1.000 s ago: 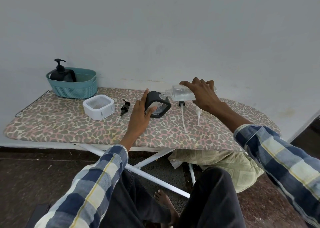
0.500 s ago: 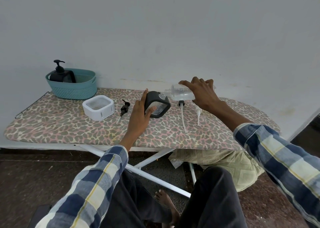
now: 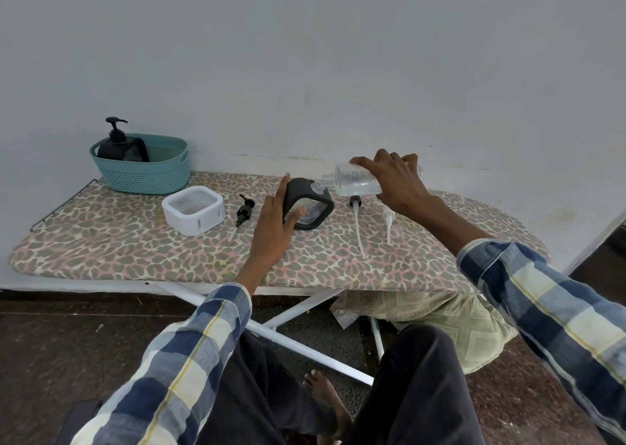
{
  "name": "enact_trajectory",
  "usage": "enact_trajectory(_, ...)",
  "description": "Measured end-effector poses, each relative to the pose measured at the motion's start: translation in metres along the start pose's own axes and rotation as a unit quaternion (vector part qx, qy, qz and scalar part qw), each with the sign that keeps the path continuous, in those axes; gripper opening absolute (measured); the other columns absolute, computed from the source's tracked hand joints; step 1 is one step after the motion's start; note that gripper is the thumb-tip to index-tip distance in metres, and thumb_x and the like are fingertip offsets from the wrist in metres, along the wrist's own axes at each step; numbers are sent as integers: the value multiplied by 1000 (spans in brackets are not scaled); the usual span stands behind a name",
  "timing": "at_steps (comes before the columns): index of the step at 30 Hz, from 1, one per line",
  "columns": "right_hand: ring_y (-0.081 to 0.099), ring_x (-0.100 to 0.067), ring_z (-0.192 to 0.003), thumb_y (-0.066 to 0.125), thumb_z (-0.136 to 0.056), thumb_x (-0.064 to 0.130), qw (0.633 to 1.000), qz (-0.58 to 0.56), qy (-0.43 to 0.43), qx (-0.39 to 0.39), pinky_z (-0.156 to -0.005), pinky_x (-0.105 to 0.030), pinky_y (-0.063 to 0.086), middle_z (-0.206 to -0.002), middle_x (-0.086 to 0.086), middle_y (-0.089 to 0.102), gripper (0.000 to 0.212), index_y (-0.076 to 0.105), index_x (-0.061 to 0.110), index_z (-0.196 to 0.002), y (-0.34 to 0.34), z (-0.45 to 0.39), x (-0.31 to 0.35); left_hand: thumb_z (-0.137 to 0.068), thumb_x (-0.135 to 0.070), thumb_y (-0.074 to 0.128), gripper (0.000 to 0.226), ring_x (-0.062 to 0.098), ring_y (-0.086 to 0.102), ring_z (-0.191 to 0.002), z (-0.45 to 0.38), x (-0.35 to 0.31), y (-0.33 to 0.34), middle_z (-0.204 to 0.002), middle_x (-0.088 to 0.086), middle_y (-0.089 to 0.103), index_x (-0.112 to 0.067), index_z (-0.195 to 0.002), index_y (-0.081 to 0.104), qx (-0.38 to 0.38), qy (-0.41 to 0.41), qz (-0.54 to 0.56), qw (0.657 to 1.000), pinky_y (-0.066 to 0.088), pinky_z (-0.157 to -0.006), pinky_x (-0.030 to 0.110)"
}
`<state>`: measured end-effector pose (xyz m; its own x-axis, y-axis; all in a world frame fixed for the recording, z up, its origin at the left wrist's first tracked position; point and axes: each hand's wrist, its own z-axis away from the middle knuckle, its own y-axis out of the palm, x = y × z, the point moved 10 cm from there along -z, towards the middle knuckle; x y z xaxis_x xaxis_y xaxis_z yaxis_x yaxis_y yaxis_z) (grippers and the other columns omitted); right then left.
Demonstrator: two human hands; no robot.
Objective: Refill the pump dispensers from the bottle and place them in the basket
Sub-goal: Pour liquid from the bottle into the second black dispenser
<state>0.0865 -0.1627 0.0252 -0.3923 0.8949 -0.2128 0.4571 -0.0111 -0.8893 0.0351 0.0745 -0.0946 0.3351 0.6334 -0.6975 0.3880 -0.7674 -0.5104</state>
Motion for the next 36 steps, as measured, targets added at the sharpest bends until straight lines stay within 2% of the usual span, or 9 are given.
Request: enact_trajectory(36,60,-31,-105,77,-80,-2,1000,-1,4,1,-100,-54,34,-120,-8,56,93,39,43,-152,-1,2,1,-109,-55,50,73,27,62,-115,-1,2,0,-138,8,52,-52,-168,6,-1,0,2,1000,58,-95,51)
